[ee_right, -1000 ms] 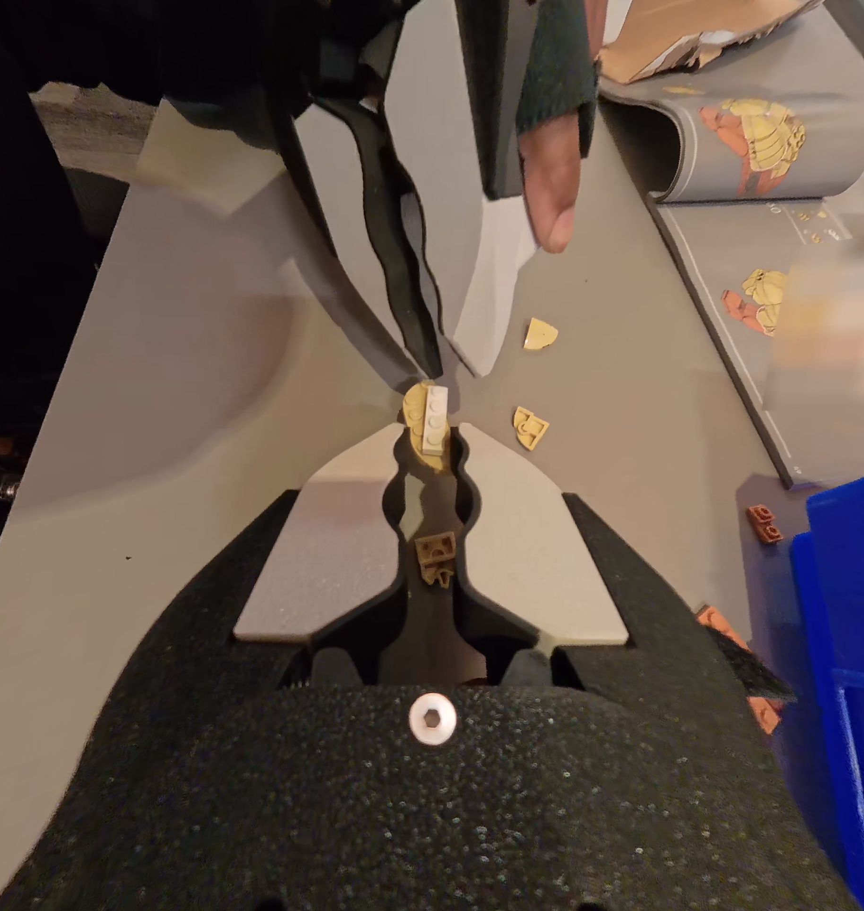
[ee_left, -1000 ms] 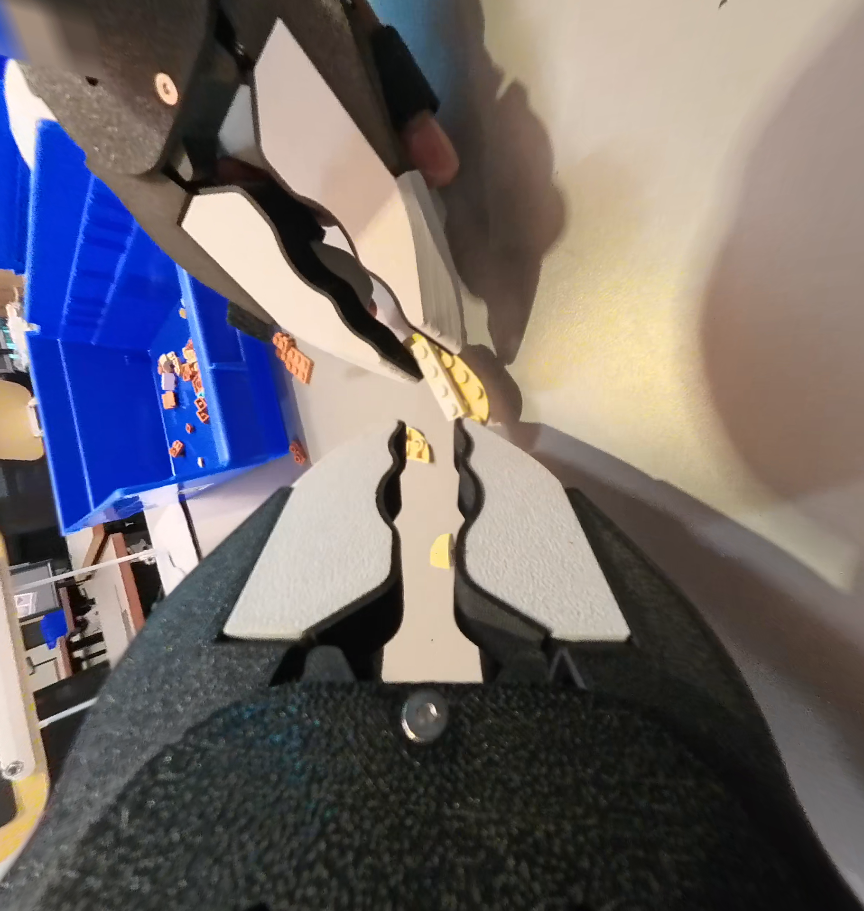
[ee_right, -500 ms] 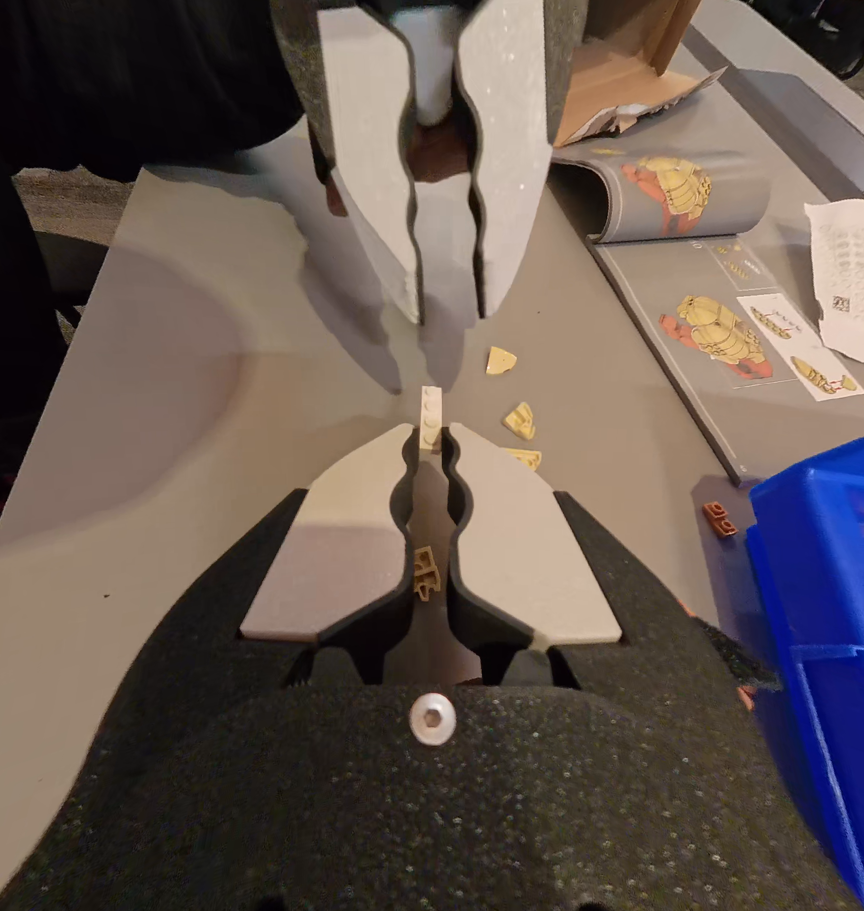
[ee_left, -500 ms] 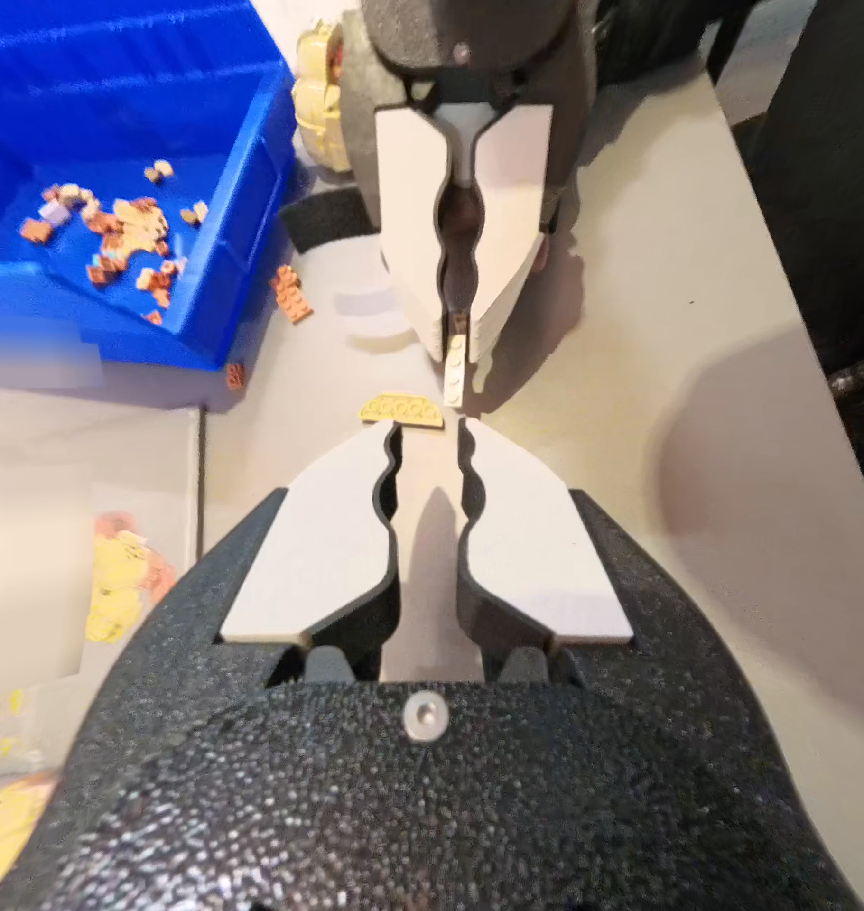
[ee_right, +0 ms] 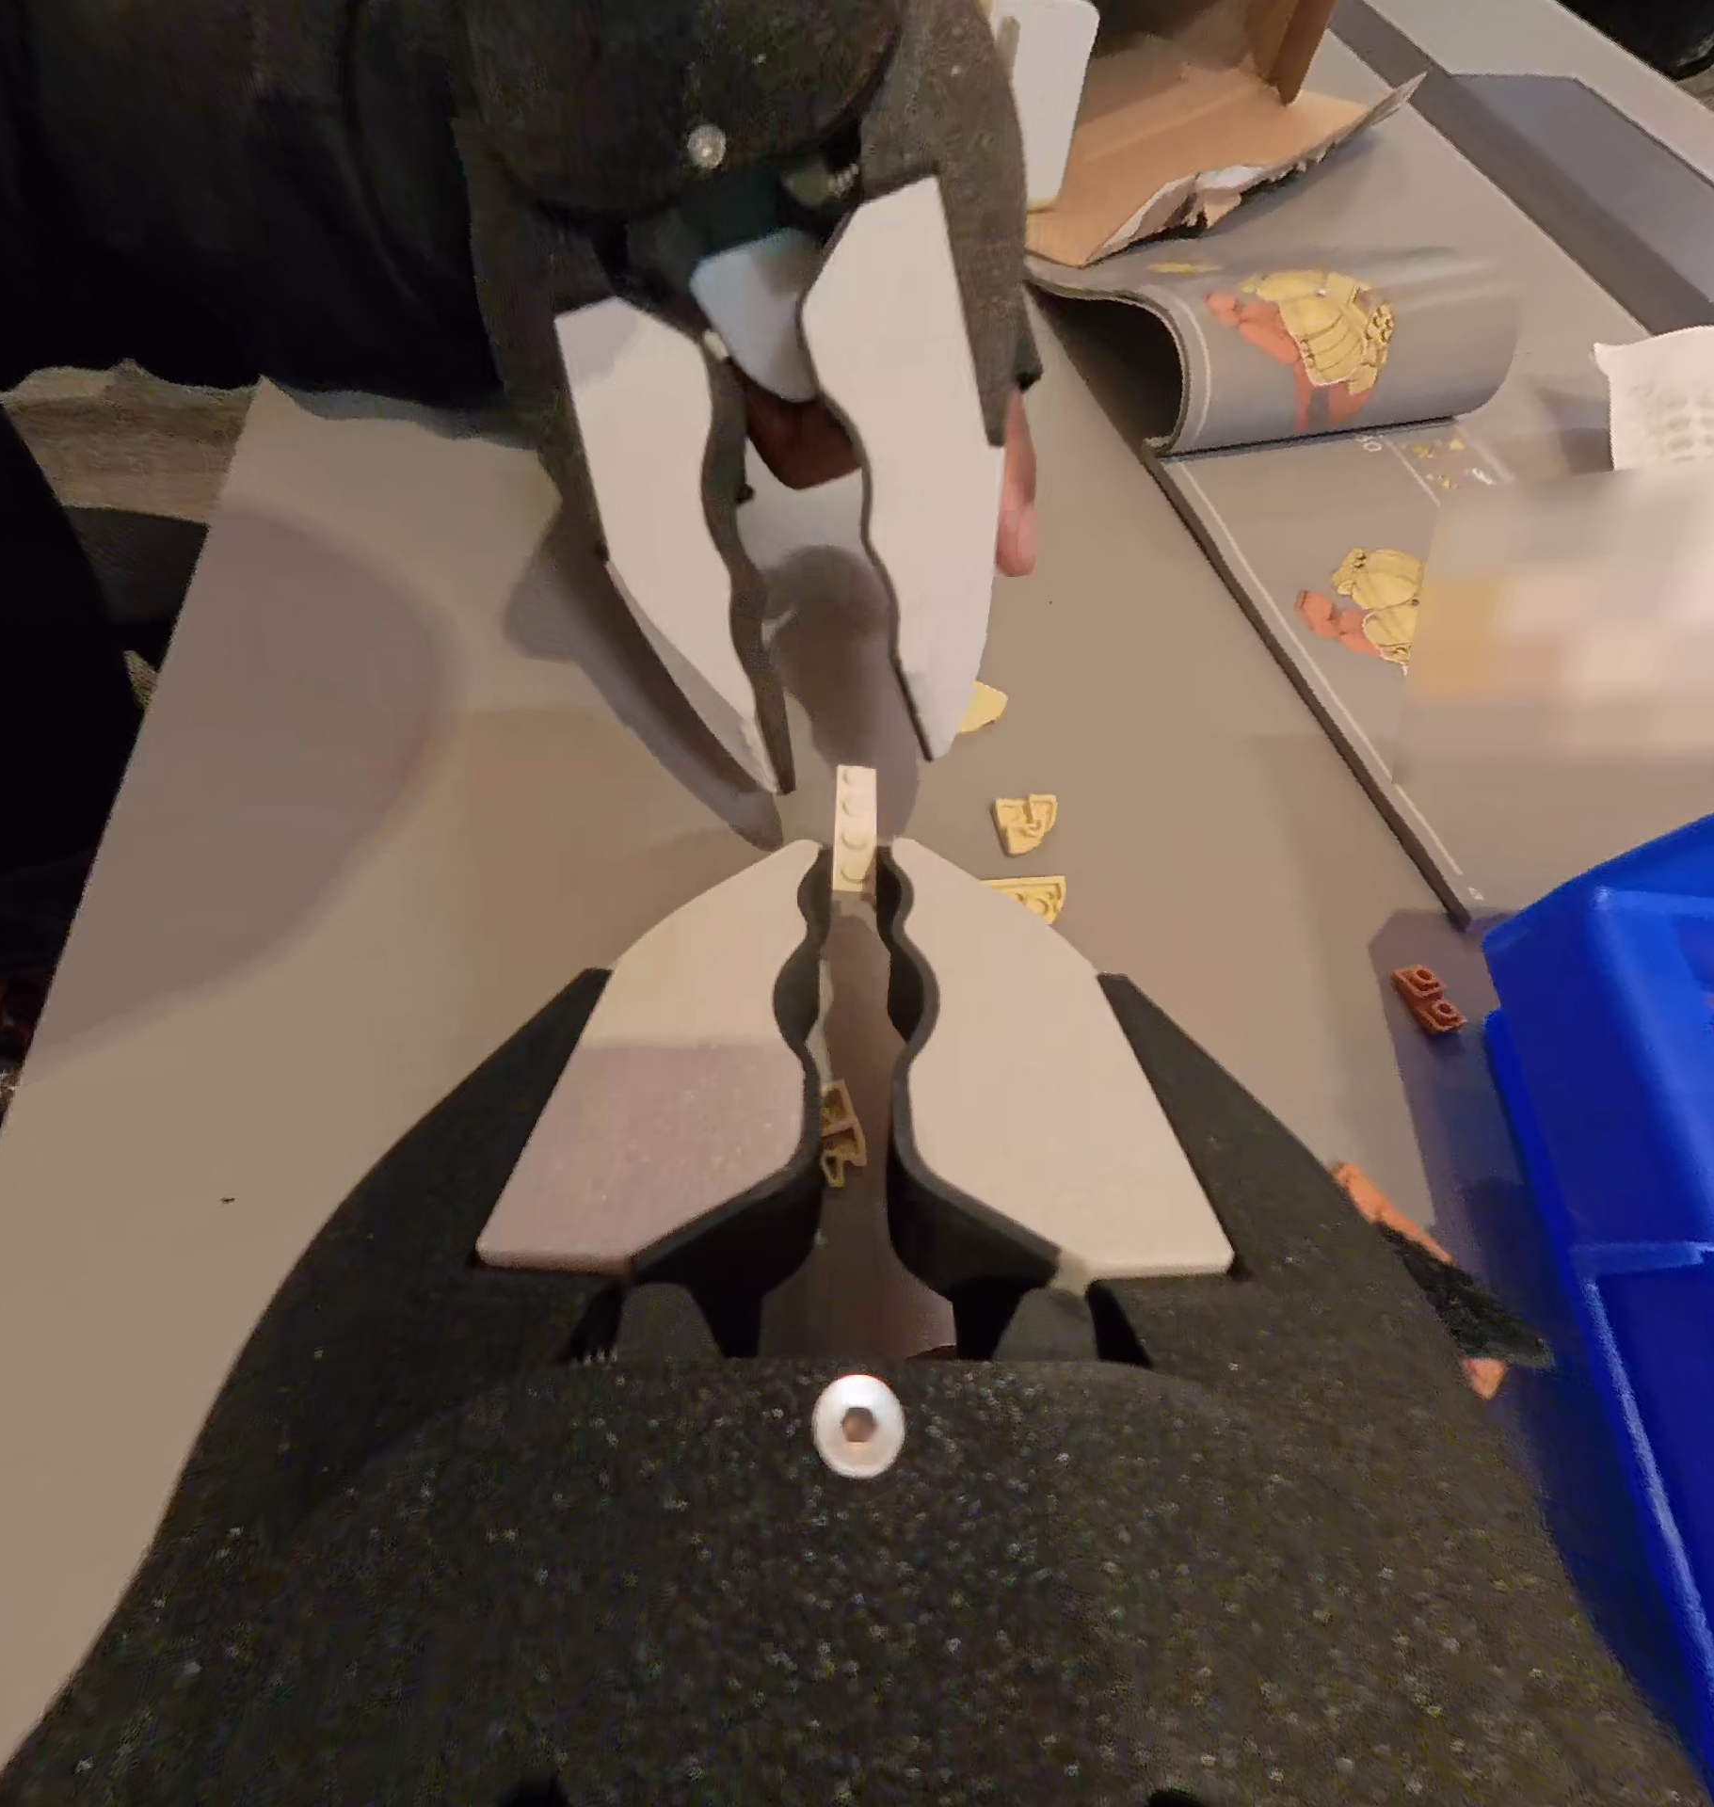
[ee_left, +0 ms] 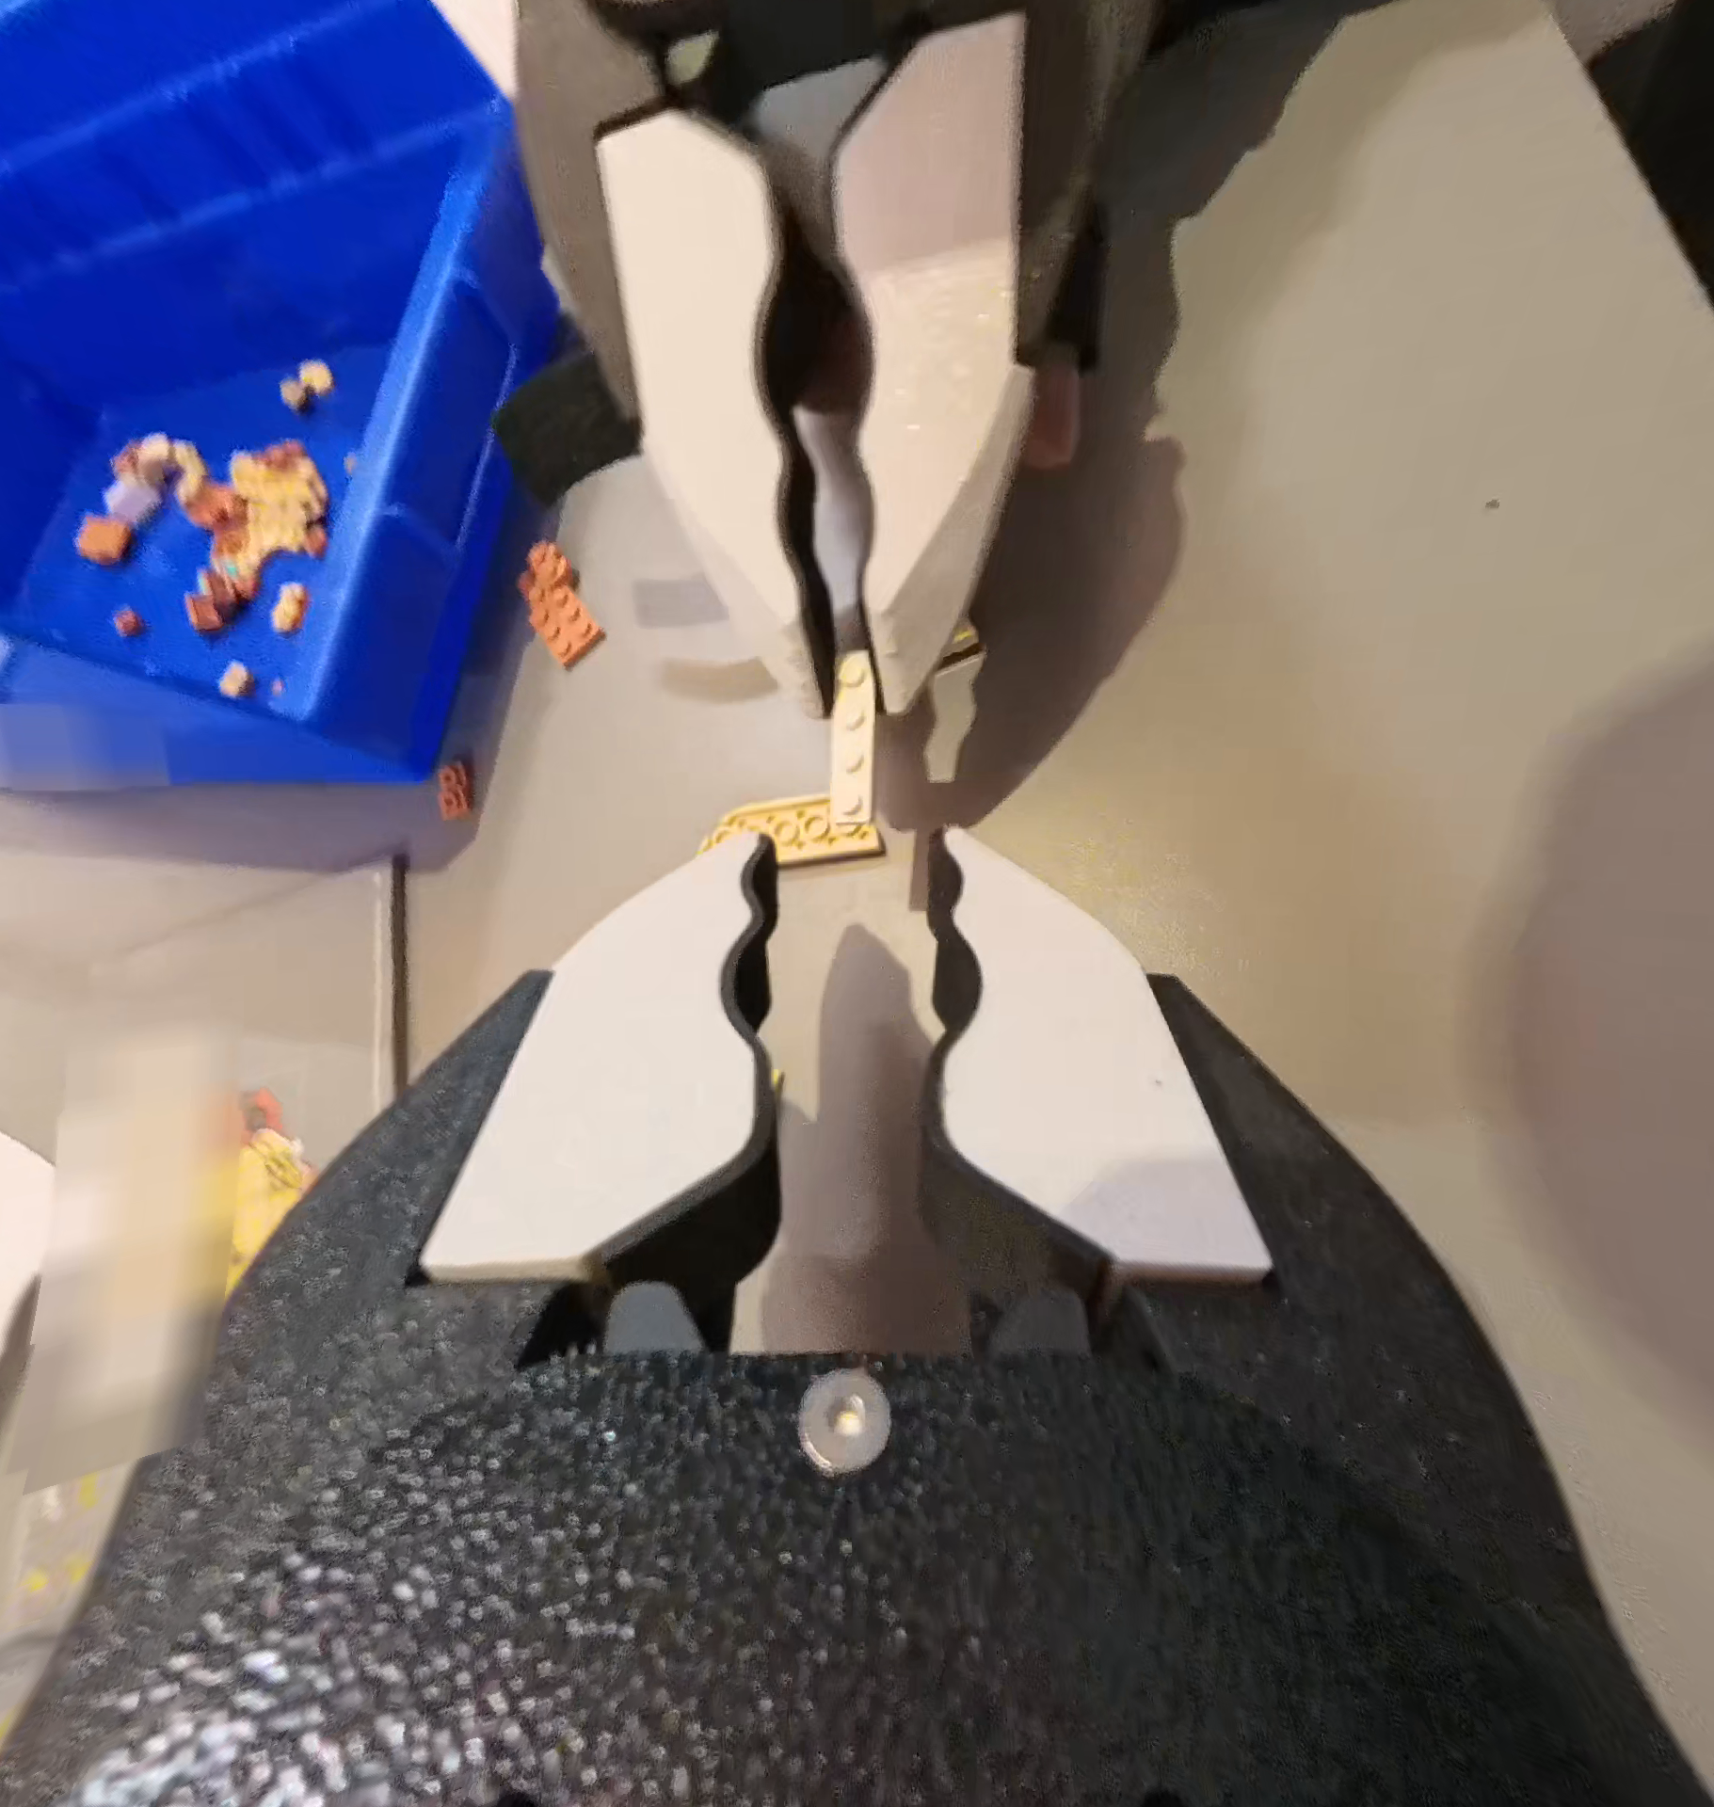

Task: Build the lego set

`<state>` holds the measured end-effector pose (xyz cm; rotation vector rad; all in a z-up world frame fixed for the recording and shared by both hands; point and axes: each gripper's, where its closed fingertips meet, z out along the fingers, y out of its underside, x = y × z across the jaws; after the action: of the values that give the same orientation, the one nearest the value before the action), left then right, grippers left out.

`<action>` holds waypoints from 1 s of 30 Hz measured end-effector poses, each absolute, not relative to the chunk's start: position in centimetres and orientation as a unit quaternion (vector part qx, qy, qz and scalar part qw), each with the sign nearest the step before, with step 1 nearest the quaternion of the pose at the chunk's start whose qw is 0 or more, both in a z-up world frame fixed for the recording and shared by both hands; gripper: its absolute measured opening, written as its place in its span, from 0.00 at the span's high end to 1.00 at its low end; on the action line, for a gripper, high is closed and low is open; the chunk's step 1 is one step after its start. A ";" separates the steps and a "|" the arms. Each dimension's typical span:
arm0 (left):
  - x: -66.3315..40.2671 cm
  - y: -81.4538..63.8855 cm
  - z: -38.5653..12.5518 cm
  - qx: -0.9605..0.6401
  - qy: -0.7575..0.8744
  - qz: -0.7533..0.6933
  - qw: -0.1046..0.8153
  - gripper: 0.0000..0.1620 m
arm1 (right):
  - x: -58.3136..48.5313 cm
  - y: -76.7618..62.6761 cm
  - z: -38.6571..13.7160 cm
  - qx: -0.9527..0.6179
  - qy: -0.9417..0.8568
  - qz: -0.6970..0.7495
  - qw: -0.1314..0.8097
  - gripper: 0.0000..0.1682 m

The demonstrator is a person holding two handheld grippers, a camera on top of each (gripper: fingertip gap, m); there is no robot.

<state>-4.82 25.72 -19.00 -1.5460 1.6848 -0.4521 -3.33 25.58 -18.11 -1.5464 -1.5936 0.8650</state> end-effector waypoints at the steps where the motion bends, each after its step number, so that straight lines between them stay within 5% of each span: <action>1: -4.7 25.5 -18.9 -0.592 0.674 -0.173 0.405 0.82 | -3.4 25.5 -18.0 -0.603 -0.619 0.344 0.368 0.95; 9: -3.6 24.7 -18.2 -0.550 0.687 -0.184 0.438 0.96 | -3.7 24.8 -18.2 -0.590 -0.633 0.343 0.365 0.95; 23: -7.2 27.1 -21.2 -0.634 0.672 -0.103 0.368 0.97 | -3.4 28.5 -22.4 -0.741 -0.569 0.215 0.284 0.73; 30: -8.3 27.6 -22.1 -0.668 0.649 -0.101 0.348 0.96 | -4.6 29.1 -22.4 -0.765 -0.550 0.190 0.276 0.75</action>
<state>-8.33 27.62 -22.12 -1.7330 1.6836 -0.2610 -4.62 29.07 -22.42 -2.0554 -1.4783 0.5101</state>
